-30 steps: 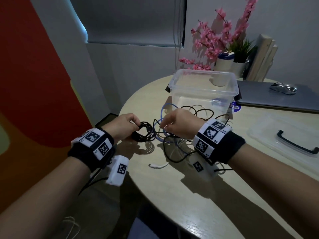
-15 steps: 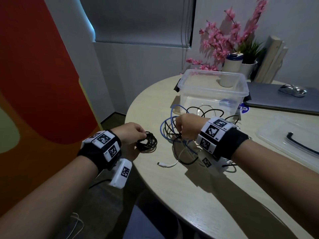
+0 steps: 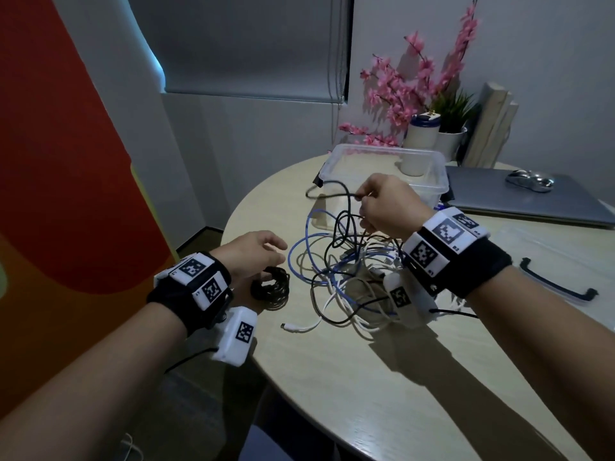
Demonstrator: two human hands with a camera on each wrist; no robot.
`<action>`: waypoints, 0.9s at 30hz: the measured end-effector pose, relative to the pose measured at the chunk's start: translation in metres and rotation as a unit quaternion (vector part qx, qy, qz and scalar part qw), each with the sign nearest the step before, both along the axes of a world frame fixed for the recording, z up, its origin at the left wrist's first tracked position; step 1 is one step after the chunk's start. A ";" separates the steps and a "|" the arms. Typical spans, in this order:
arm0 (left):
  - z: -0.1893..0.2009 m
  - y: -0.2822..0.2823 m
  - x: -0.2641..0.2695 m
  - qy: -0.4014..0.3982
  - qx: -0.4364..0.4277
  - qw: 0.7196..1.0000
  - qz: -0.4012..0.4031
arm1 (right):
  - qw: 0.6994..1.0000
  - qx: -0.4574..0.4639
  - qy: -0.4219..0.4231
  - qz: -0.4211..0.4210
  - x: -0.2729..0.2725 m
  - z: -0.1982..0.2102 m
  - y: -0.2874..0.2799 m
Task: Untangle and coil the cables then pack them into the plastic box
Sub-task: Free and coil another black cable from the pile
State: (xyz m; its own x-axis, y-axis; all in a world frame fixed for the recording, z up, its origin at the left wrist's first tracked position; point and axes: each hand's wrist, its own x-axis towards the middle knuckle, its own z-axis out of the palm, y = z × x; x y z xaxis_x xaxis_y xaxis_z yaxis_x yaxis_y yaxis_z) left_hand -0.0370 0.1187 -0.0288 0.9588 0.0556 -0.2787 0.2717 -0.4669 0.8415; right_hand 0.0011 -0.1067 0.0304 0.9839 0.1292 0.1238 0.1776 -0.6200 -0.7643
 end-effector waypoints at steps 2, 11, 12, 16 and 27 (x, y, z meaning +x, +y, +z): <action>0.001 -0.008 0.002 -0.008 -0.044 0.999 -0.001 | 0.999 0.039 0.022 0.014 -0.004 0.001 -0.003; 0.034 -0.056 0.015 -0.279 0.008 0.959 -0.057 | 0.999 -0.002 -0.046 0.030 -0.008 0.002 -0.027; 0.036 -0.063 0.016 -0.283 -0.014 0.956 -0.071 | 0.998 0.003 -0.050 0.032 -0.009 0.004 -0.029; 0.038 -0.086 0.023 -0.240 -0.149 0.958 -0.049 | 0.997 0.037 -0.043 0.052 -0.010 0.008 -0.036; 0.055 -0.069 0.052 -0.276 -0.215 0.919 0.182 | 0.999 -0.028 0.030 0.012 -0.002 -0.007 -0.064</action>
